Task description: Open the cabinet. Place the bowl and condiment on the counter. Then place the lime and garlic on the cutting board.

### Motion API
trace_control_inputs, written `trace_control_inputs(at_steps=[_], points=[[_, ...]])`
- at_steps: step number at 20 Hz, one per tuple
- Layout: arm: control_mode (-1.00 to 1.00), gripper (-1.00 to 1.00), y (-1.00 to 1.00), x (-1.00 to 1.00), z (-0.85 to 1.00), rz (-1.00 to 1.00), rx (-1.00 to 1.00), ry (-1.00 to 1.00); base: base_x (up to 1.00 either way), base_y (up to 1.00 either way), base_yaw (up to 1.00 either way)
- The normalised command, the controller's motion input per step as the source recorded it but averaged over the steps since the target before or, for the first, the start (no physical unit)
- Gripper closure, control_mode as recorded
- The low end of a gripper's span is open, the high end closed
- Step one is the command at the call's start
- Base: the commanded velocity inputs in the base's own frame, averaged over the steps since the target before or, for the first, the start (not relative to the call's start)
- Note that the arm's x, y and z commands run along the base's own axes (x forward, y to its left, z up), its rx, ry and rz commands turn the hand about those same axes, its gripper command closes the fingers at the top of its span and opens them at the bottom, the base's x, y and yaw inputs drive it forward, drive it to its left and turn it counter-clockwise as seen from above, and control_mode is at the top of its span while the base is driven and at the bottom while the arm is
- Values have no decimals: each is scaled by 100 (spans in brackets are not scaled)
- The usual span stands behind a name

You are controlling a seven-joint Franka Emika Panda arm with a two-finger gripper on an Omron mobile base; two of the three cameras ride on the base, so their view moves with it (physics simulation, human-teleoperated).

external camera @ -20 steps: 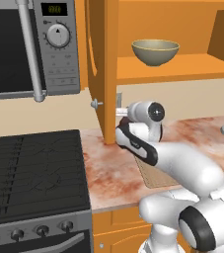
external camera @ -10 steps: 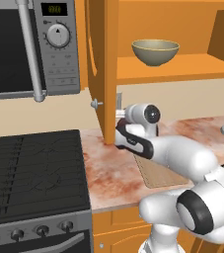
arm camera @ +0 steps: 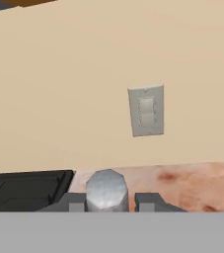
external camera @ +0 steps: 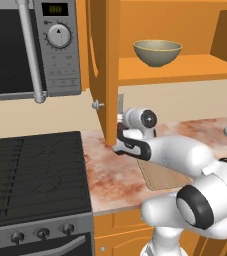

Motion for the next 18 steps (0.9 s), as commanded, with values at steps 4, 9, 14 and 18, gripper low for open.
trace_control_inputs(at_steps=[4, 9, 14, 18], points=[[-100, 100, 12, 12, -14, 0, 0, 0, 0, 0, 0], [-100, 100, 11, 13, -13, 0, -2, 0, 0, 0, 0], [-100, 100, 9, 11, -16, 0, -2, 0, 0, 0, 0], [-100, 100, 8, 10, -14, 0, -2, 0, 0, 0, 0]])
